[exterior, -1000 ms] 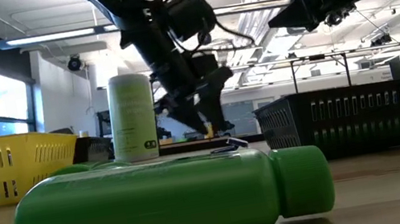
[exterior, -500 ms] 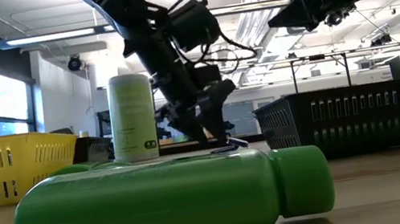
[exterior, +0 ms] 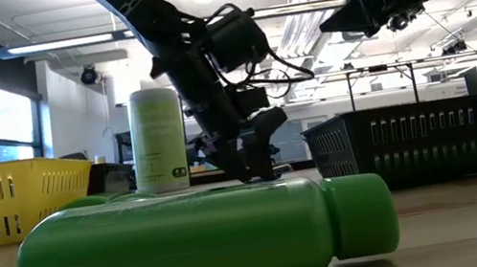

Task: Pick & Place Travel size toiletries
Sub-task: Put the blue razor into the yellow bin

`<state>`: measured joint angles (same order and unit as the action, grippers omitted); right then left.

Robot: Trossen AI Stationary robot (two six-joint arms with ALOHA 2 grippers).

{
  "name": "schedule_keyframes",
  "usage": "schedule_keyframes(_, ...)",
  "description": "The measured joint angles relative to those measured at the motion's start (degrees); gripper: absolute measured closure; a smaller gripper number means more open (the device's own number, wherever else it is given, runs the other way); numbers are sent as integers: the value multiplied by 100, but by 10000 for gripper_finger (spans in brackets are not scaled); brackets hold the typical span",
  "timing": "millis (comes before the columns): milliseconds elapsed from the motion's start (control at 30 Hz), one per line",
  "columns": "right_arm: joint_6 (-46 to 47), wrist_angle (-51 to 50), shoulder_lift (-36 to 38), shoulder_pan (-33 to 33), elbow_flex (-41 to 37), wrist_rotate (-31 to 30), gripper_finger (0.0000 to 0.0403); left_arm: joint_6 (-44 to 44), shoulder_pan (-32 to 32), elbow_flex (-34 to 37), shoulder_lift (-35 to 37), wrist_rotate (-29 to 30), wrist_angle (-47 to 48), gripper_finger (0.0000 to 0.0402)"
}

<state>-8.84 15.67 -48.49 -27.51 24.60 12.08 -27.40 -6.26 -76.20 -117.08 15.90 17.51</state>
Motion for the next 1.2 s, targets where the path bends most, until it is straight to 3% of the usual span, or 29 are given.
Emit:
schedule_keyframes(500,-2,-1,0,1,-1,4,400,5,-7,2,-15,-7,6,164)
schedule_keyframes(933,-2,-1,0,1,0,4,400,11,-4,4,-28,-35,-24,265)
schedule_keyframes(1200,-2,-1,0,1,0,4,400,9,-7,8,-31,-26,-24,300)
